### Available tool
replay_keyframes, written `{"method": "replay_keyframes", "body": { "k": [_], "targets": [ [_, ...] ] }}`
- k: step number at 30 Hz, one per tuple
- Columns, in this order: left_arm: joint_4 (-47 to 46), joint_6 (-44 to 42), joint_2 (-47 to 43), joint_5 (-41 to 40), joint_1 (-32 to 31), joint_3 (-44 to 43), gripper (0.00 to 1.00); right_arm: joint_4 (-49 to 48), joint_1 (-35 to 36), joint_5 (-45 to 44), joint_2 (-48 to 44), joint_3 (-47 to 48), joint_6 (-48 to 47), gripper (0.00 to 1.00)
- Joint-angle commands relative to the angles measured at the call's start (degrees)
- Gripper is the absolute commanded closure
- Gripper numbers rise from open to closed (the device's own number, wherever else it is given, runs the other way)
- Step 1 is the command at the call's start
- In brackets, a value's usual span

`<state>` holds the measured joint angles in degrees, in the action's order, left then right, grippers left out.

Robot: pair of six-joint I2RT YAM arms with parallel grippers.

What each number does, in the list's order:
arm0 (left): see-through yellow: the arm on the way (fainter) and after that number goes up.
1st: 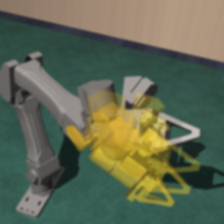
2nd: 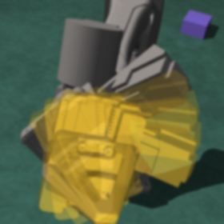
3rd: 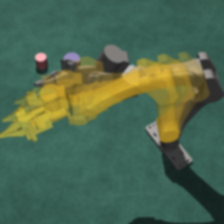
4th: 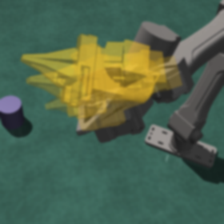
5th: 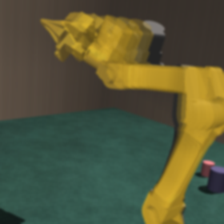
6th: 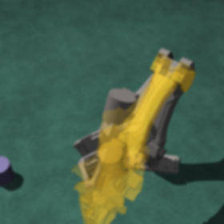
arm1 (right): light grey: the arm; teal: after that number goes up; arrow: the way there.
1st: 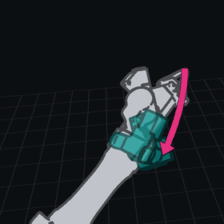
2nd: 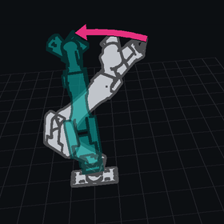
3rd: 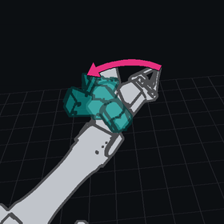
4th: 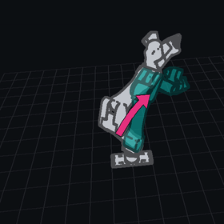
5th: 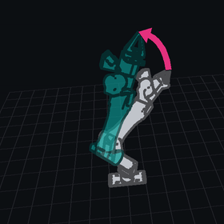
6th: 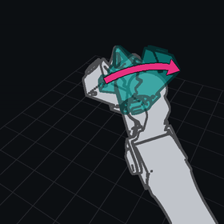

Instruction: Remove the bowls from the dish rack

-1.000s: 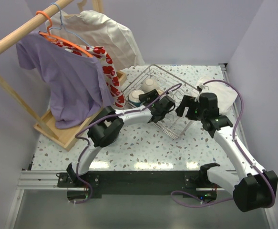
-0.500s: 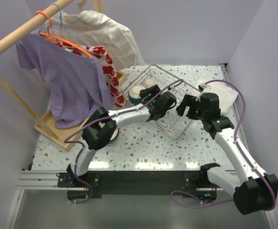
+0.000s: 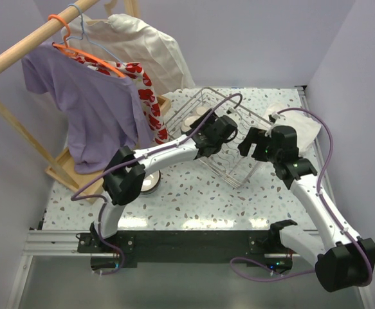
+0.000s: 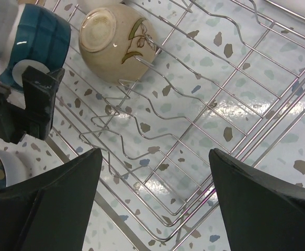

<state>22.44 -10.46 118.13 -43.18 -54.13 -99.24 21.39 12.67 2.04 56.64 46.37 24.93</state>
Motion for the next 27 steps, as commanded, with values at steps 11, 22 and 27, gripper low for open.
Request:
{"method": "replay_keyframes", "body": {
  "k": [11,22,27],
  "targets": [
    [3.9,6.1,-10.0,7.3,3.6,-7.2,0.6,-13.7,-0.3,9.4,2.6,-2.9,1.8,0.13],
    [6.2,13.5,-15.6,16.1,5.8,-7.0,0.61,-35.1,-0.9,24.0,12.0,-7.3,7.8,0.13],
    [4.1,17.0,-19.3,19.8,5.8,-4.1,0.63,-42.0,-0.9,25.8,16.4,-7.2,10.3,0.14]
  ]
}}
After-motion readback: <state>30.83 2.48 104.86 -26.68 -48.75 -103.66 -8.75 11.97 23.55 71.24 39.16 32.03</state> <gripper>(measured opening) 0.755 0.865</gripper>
